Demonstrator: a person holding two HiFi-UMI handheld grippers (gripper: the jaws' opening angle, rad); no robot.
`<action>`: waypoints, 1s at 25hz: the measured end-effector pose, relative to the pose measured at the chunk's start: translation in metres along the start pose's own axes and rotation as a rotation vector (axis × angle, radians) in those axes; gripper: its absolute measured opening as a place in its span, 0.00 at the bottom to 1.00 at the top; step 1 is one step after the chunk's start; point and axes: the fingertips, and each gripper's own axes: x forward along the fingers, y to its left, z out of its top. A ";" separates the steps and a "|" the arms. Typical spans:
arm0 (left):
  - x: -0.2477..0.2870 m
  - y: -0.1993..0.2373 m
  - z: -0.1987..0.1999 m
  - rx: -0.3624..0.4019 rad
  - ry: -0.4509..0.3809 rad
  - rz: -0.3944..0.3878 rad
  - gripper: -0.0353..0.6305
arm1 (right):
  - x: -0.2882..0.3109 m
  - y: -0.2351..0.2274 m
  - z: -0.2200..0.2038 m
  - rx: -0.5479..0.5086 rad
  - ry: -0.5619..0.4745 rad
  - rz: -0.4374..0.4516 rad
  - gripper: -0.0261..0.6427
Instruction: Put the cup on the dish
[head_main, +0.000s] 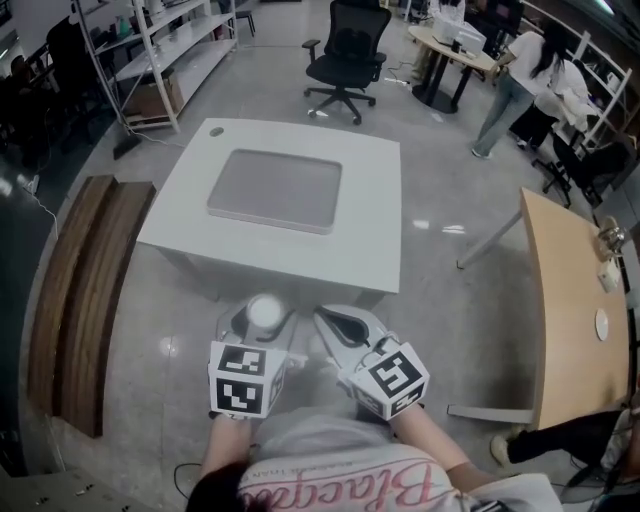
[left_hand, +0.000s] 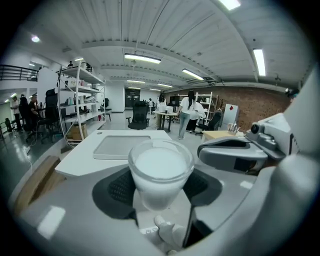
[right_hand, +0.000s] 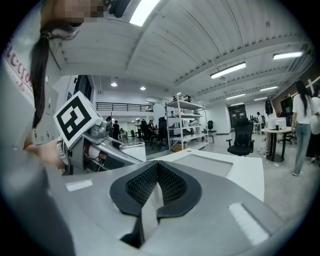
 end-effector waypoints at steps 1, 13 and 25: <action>0.008 0.004 0.003 -0.002 0.004 0.007 0.44 | 0.005 -0.007 0.001 0.002 -0.003 0.006 0.04; 0.116 0.052 0.059 -0.011 0.001 0.045 0.44 | 0.084 -0.105 0.021 0.047 0.036 0.051 0.04; 0.213 0.106 0.081 -0.028 0.006 0.080 0.44 | 0.132 -0.158 0.022 0.085 0.096 0.094 0.04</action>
